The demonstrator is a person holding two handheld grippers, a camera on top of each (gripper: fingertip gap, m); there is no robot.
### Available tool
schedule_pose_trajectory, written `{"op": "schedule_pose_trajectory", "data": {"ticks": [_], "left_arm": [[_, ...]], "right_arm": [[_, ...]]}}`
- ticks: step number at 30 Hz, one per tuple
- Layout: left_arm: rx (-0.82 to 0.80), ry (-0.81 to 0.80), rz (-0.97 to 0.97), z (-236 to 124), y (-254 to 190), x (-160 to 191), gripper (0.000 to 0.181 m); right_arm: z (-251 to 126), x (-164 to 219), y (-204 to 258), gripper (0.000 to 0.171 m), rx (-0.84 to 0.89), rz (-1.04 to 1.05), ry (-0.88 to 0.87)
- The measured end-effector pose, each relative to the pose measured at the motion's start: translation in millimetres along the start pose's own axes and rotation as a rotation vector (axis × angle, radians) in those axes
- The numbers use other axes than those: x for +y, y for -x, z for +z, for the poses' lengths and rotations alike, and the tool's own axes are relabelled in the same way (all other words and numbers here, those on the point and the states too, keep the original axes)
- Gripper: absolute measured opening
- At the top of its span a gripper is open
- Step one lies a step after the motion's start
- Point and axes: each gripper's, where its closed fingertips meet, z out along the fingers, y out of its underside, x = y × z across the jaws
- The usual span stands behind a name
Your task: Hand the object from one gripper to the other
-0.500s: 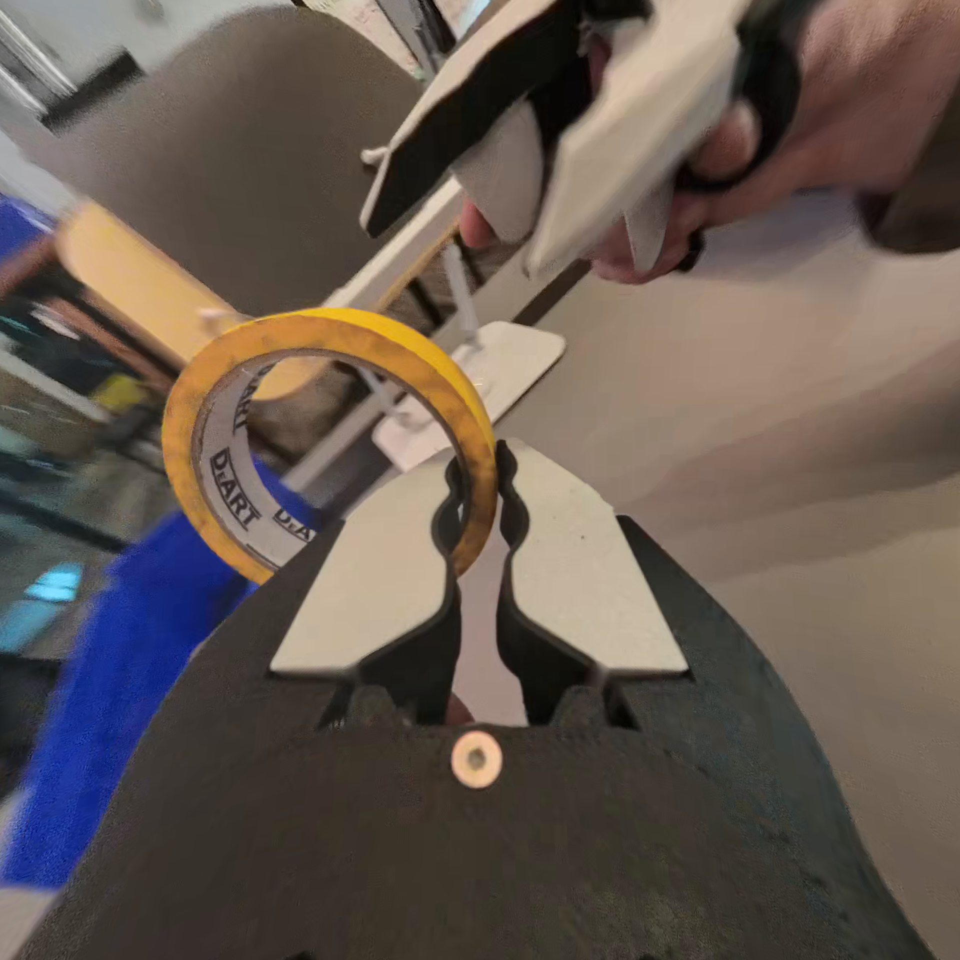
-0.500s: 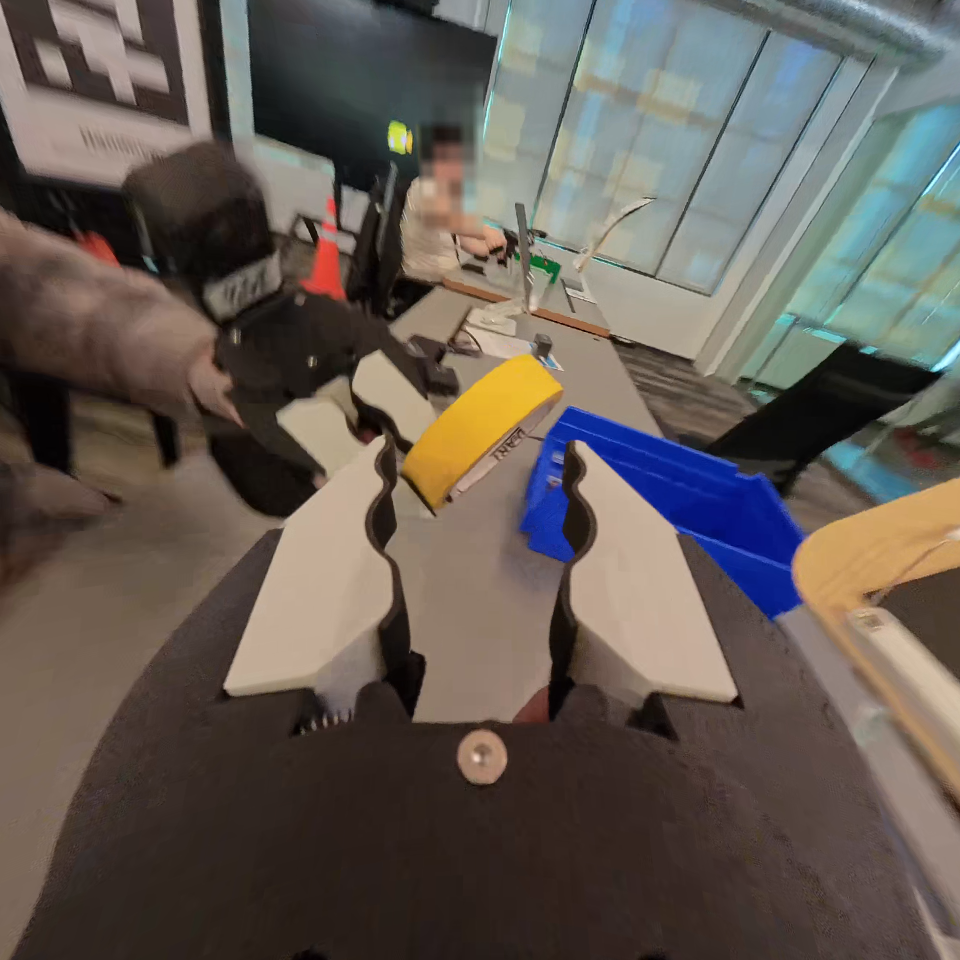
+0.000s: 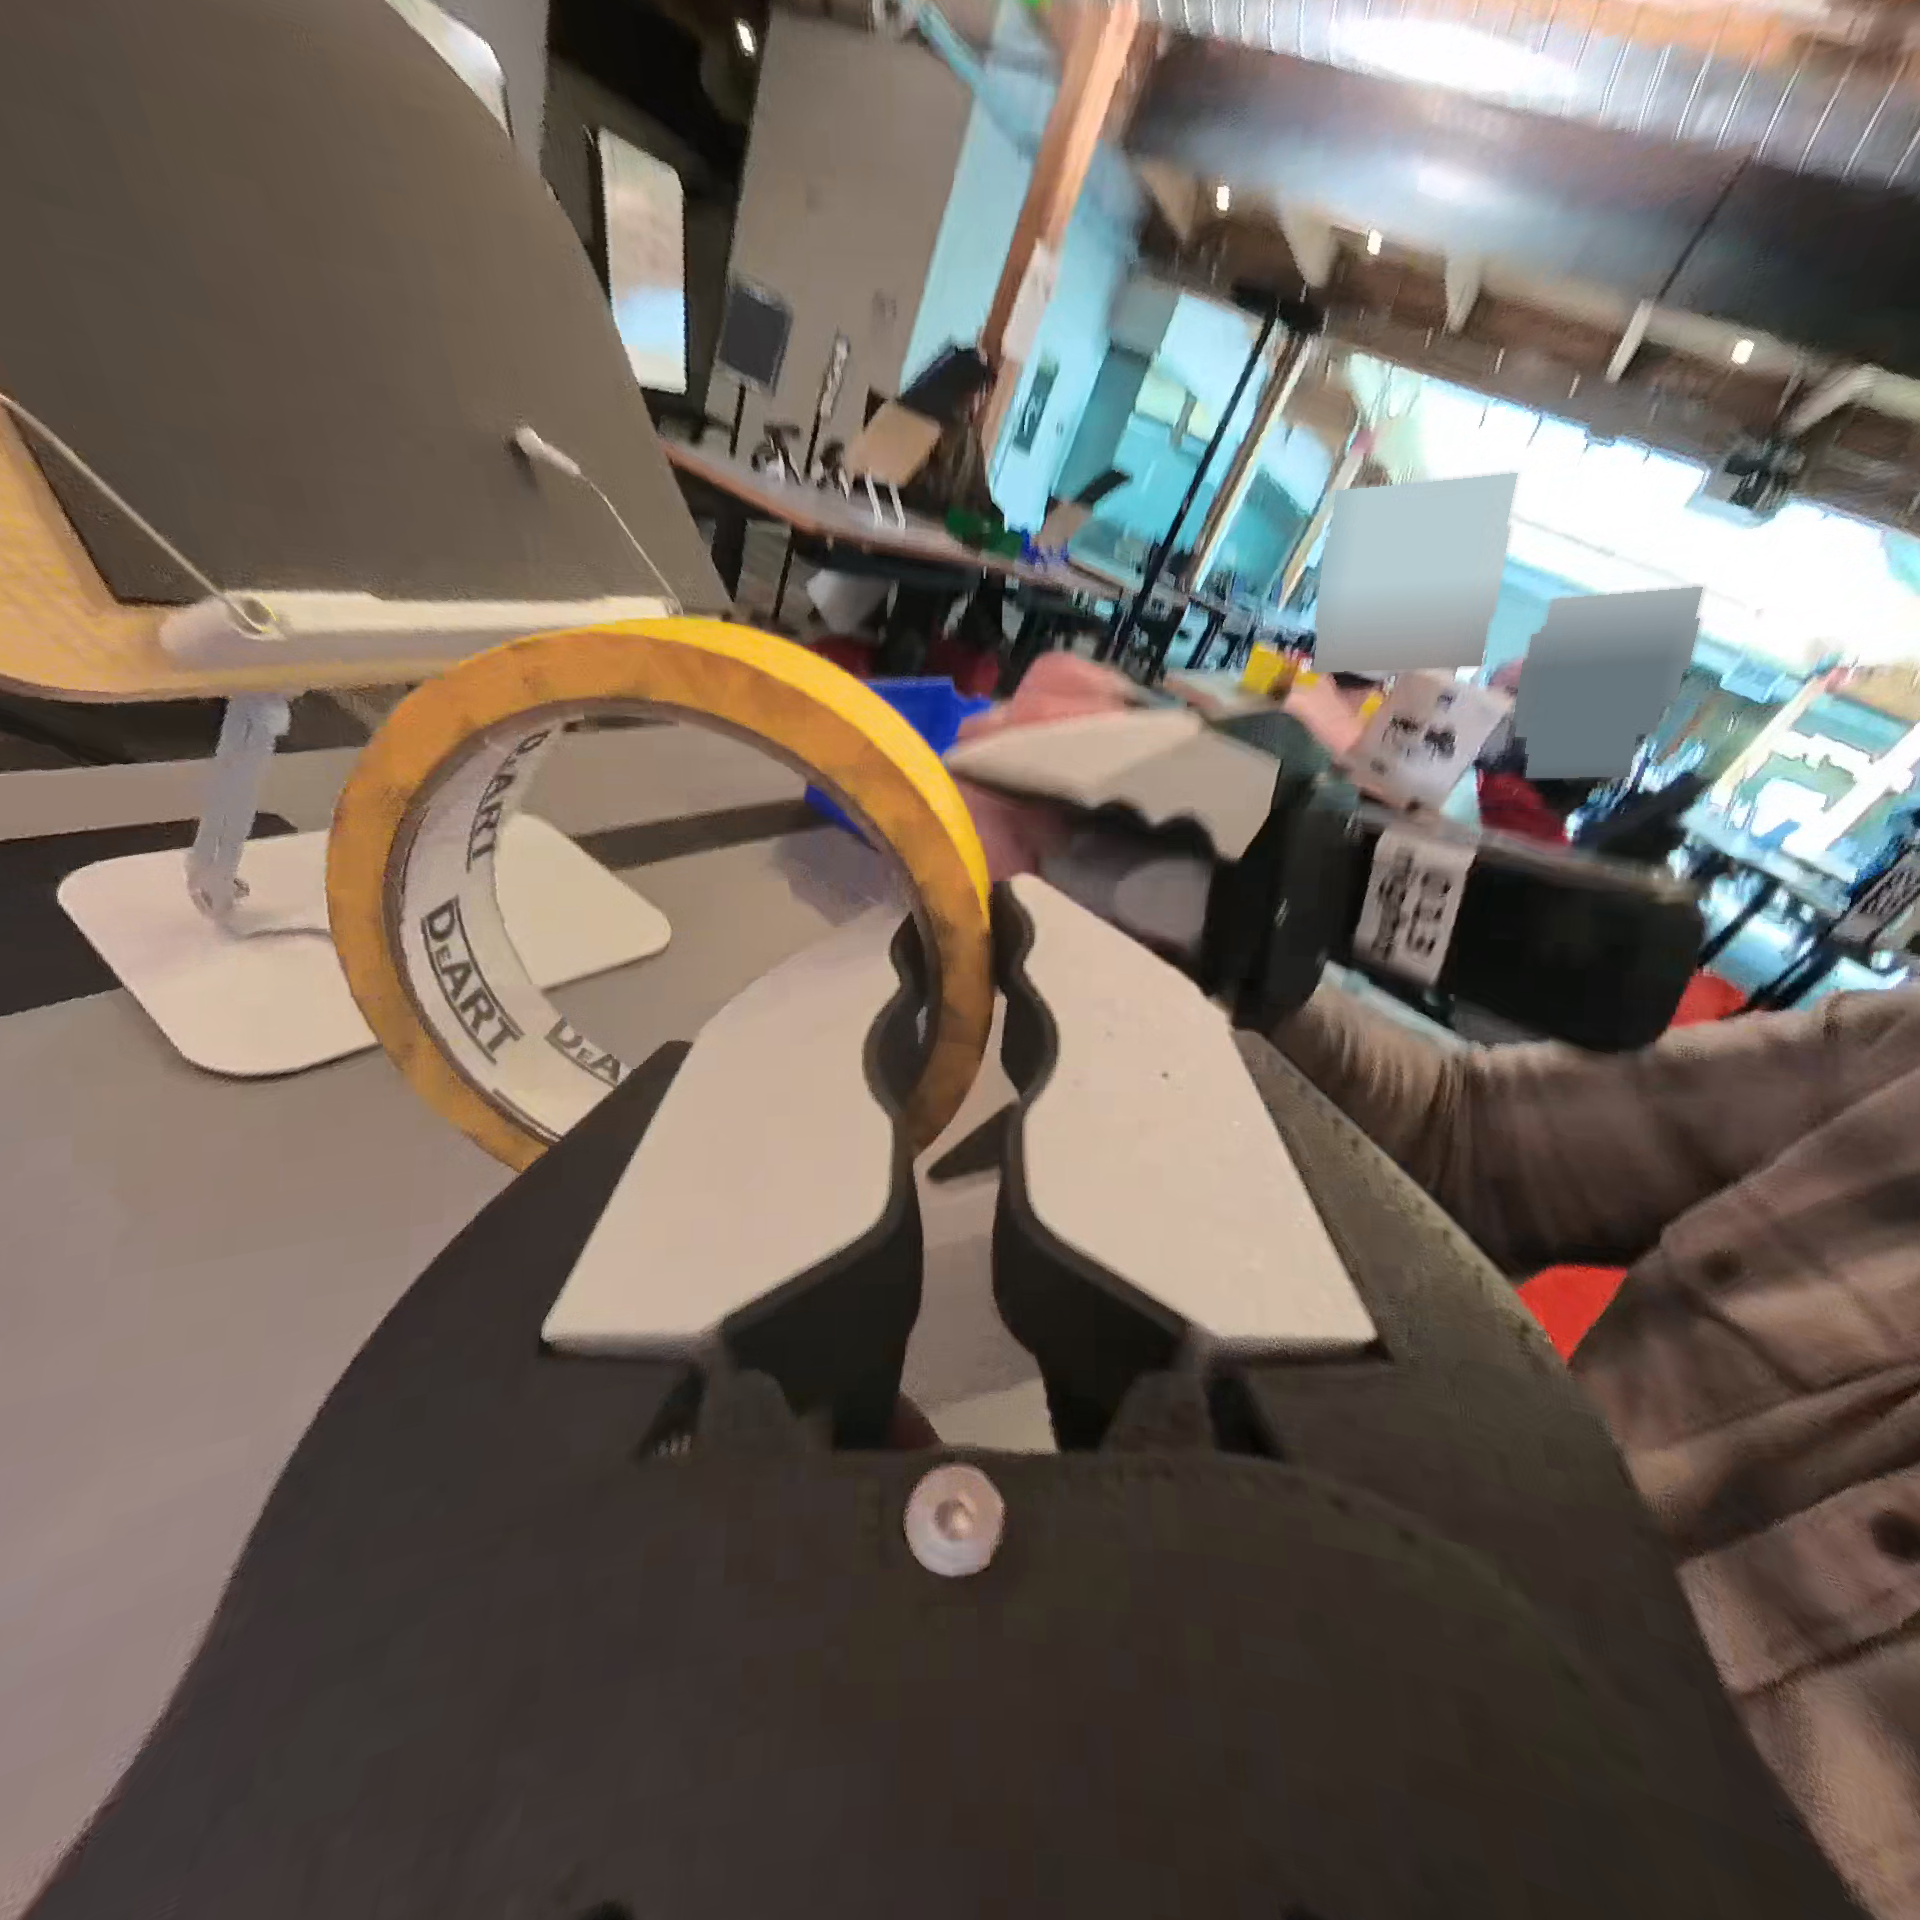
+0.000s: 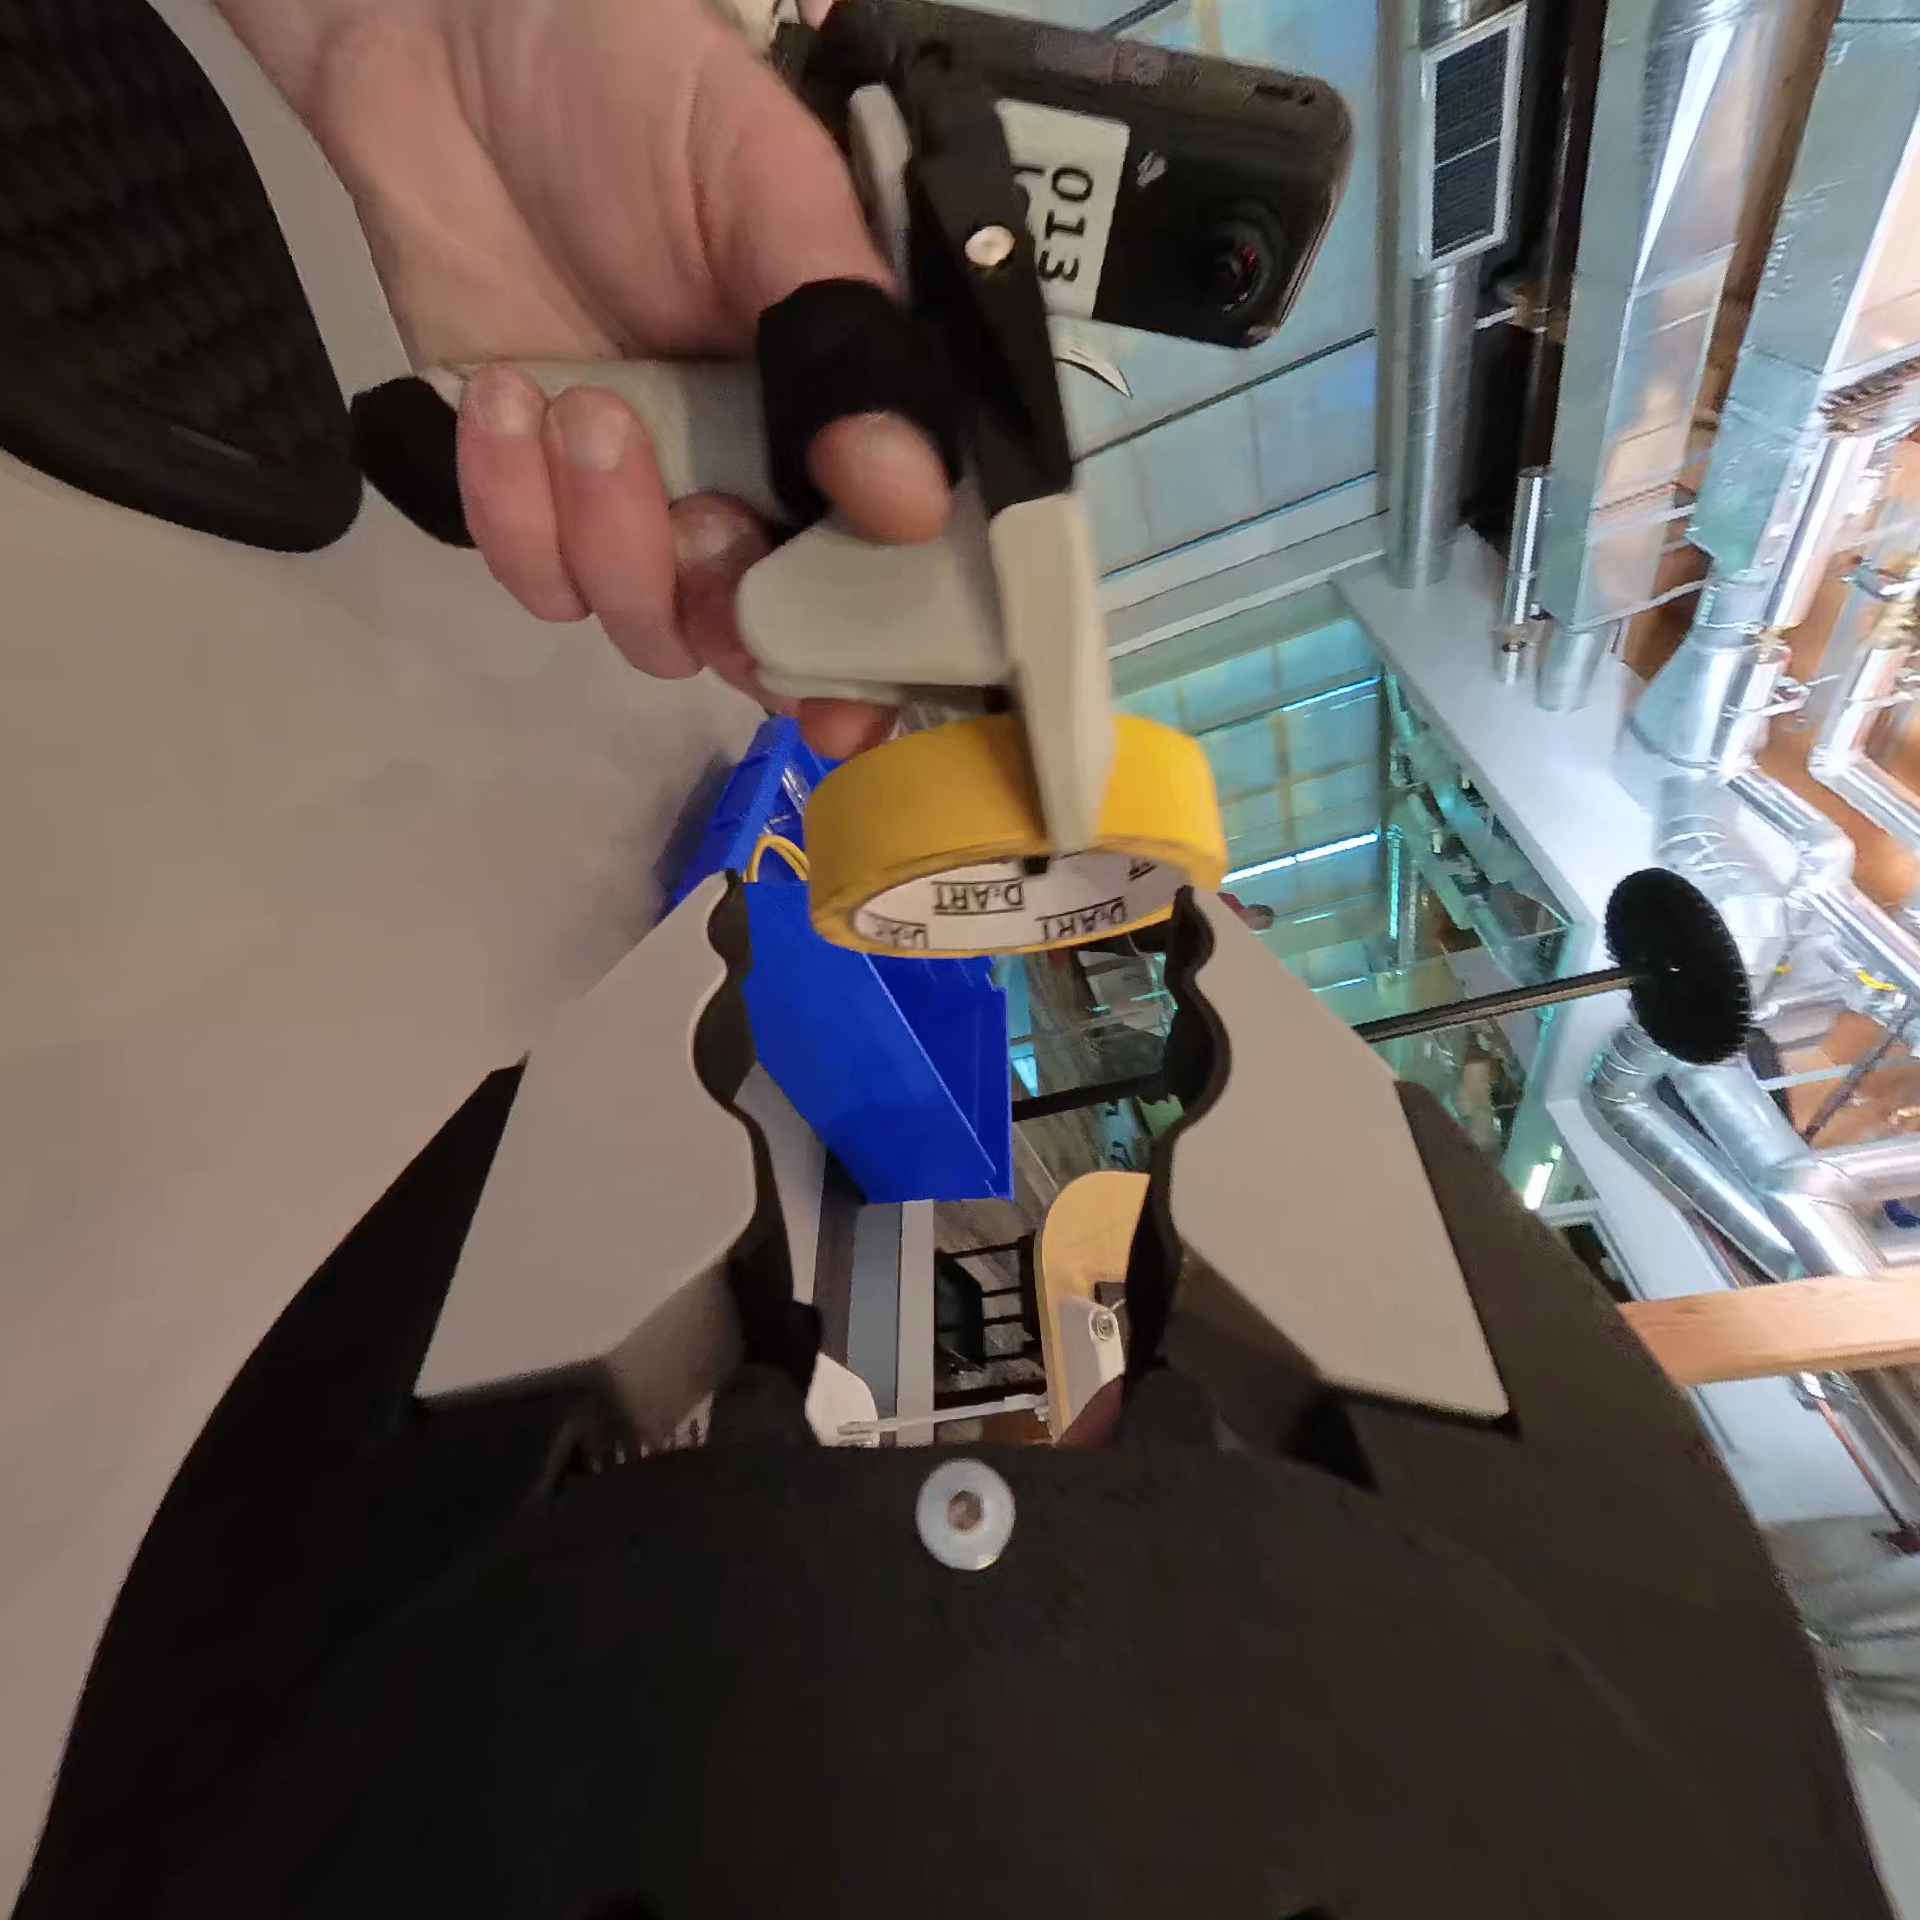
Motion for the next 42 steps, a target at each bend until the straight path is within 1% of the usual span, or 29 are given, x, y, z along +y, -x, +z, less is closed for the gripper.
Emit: {"op": "schedule_pose_trajectory", "data": {"ticks": [3,7,9,11,13,15,19,20,21,22,25,27,30,31,32,35,36,37,40,42], "left_arm": [[0.000,-0.063,-0.036,-3,1,-12,0.010],[0.047,-0.049,-0.032,0,-11,-12,0.010],[0.079,-0.025,-0.015,2,-17,-8,0.010],[0.139,0.015,-0.009,4,-27,-1,0.010],[0.181,0.047,0.027,7,-38,5,0.010],[0.199,0.066,0.045,10,-45,8,0.010],[0.192,0.041,0.036,9,-41,1,0.013],[0.164,0.042,0.075,8,-37,1,0.016],[0.128,0.031,0.126,7,-34,-2,0.026],[0.098,0.028,0.175,5,-31,-5,0.032],[-0.036,0.057,0.402,-3,-21,-10,0.037],[-0.179,0.076,0.611,-9,-8,-17,0.042],[-0.375,0.141,1.021,-12,5,-26,0.051],[-0.421,0.177,1.161,-11,9,-27,0.054],[-0.431,0.209,1.256,-8,10,-25,0.056],[-0.420,0.278,1.332,1,19,-17,0.058],[-0.438,0.293,1.353,3,24,-16,0.054],[-0.435,0.299,1.366,5,26,-15,0.046],[-0.390,0.314,1.379,12,25,-6,0.019],[-0.413,0.304,1.400,14,25,-6,0.018]], "right_arm": [[9,2,13,0.072,0.022,-0.043,0.000],[16,-1,18,0.062,0.036,0.014,-0.026],[14,-1,16,0.051,0.025,0.066,-0.056],[12,0,18,0.038,-0.006,0.101,-0.068],[11,-1,24,0.028,-0.050,0.123,-0.091],[9,-4,28,0.010,-0.078,0.133,-0.111],[5,-7,29,0.008,-0.157,0.227,-0.131],[3,-8,30,0.008,-0.183,0.275,-0.144],[2,-10,29,0.007,-0.209,0.334,-0.161],[0,-10,30,0.008,-0.239,0.389,-0.178],[-6,-8,28,0.008,-0.323,0.552,-0.219],[-12,-10,29,0.008,-0.393,0.642,-0.262],[-18,-14,33,0.008,-0.469,0.710,-0.305],[-20,-17,35,0.008,-0.499,0.725,-0.325],[-22,-20,37,0.008,-0.521,0.736,-0.338],[-25,-28,45,0.008,-0.570,0.714,-0.348],[-26,-31,47,0.008,-0.581,0.707,-0.354],[-26,-33,49,0.008,-0.591,0.702,-0.361],[-26,-37,47,0.008,-0.587,0.707,-0.375],[-28,-35,47,0.008,-0.588,0.704,-0.374]]}}
